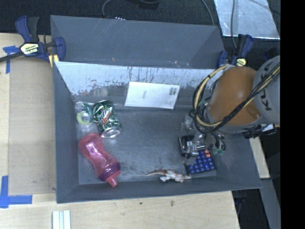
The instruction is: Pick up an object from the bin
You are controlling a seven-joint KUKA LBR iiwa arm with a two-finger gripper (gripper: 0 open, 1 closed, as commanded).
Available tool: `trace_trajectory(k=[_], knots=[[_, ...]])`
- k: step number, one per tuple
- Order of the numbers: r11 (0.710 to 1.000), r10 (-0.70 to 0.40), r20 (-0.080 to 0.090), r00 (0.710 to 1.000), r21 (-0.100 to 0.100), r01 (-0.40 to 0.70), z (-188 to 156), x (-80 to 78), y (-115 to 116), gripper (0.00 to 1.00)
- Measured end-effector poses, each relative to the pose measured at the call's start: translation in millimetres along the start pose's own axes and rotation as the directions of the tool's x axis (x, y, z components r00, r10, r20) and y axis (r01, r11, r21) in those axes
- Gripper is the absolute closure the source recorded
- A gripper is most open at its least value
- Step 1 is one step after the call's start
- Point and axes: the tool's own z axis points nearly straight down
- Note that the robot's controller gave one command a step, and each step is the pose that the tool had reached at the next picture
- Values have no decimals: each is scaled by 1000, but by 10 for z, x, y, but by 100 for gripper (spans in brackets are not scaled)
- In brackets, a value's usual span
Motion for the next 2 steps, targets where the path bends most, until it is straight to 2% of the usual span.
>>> trace_trajectory(k=[1,2], knots=[[985,-170,-9,985,-2,170,382,8,-391,100],[985,-170,-9,985,-2,170,382,8,-391,100]])
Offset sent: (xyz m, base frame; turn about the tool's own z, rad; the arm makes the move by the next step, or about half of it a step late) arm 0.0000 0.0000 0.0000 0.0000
